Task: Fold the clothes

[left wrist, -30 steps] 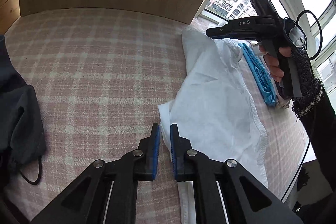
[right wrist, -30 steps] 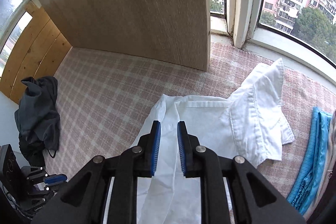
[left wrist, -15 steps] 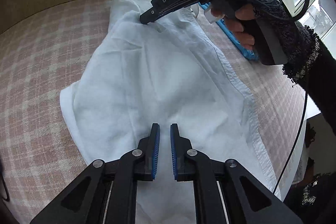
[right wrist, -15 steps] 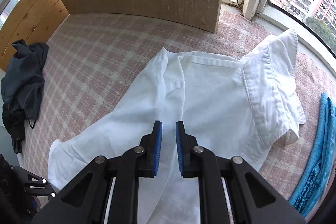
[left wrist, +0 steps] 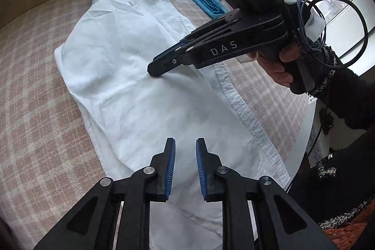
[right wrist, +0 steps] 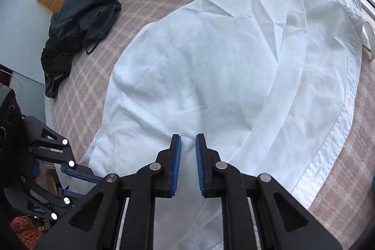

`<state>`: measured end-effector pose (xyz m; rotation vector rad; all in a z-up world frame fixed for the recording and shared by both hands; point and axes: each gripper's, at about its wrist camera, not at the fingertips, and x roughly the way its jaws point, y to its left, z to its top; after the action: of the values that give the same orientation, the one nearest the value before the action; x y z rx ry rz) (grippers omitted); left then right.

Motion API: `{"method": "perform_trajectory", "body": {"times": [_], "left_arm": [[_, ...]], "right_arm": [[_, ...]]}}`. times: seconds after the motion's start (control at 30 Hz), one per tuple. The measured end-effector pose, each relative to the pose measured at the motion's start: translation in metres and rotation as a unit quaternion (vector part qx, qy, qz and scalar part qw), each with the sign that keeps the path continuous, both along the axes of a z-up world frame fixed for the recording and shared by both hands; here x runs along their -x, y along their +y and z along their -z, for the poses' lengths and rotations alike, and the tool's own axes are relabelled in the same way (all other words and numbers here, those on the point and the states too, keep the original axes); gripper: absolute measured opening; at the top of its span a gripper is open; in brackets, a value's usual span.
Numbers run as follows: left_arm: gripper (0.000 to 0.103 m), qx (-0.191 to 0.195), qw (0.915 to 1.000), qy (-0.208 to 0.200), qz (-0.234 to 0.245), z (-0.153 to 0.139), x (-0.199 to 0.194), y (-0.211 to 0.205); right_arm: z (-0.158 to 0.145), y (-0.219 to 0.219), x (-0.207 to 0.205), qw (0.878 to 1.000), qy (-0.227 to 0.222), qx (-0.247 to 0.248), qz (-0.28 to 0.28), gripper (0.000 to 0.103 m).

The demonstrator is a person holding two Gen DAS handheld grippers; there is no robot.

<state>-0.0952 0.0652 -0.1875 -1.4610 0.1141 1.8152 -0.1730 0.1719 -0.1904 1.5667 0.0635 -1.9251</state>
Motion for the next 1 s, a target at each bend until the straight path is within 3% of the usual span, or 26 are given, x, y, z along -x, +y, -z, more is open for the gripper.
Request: {"method": "perform_trajectory", "body": {"times": [0.1,0.2,0.33,0.53,0.67,0.77,0.87,1.0], "left_arm": [[0.015,0.036,0.9993,0.008,-0.001,0.011,-0.013,0.002],[0.018,0.023,0.9991,0.02,-0.029,-0.014,-0.028,-0.018],[0.028,0.03,0.9968,0.016,-0.073,-0.031,-0.058,-0.059],[0.032,0.024,0.9959,-0.028,-0.083,-0.006,-0.092,-0.09],[0.037,0.016,0.9945,-0.041,-0.095,0.007,-0.087,-0.102],[0.038,0.005,0.9959,-0.045,-0.079,0.014,-0.082,-0.097],[0.041,0.006,0.9977,-0.035,-0.058,0.016,-0.081,-0.088],[0.04,0.017,0.9994,-0.017,-0.025,0.013,-0.086,-0.082]], "right_arm": [[-0.014,0.018,-0.003,0.999,-0.008,0.018,0.037,0.012],[-0.043,0.044,-0.03,0.998,0.02,0.028,0.056,0.017],[-0.056,0.083,-0.093,0.994,0.03,0.008,0.108,0.04],[-0.029,0.1,-0.202,0.975,0.003,-0.028,0.222,0.041],[-0.017,0.099,-0.234,0.96,0.004,-0.036,0.276,0.041],[-0.01,0.097,-0.255,0.949,0.011,-0.046,0.312,0.044],[-0.005,0.084,-0.266,0.947,0.02,-0.068,0.313,0.044],[0.0,0.059,-0.272,0.955,0.056,-0.106,0.271,0.047]]}}
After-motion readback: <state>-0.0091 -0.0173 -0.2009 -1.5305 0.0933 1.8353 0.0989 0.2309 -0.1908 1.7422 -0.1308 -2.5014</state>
